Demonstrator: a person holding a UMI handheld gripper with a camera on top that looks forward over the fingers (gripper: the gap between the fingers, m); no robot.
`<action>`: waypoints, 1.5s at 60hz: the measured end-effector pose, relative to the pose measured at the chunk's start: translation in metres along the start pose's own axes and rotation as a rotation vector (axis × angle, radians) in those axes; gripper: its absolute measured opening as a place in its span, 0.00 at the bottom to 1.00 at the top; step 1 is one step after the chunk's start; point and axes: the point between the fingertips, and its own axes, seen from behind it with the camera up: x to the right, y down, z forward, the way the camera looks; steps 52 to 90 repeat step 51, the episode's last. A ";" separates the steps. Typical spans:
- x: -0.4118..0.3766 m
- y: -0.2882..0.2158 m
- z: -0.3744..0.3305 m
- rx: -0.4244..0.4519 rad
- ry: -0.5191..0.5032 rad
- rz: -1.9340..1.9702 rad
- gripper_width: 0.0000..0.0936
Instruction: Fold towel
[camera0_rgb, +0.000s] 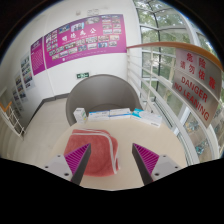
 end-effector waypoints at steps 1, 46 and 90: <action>-0.001 -0.001 -0.008 0.005 0.000 -0.003 0.91; -0.130 0.089 -0.350 0.126 0.105 -0.076 0.92; -0.133 0.093 -0.363 0.132 0.126 -0.083 0.92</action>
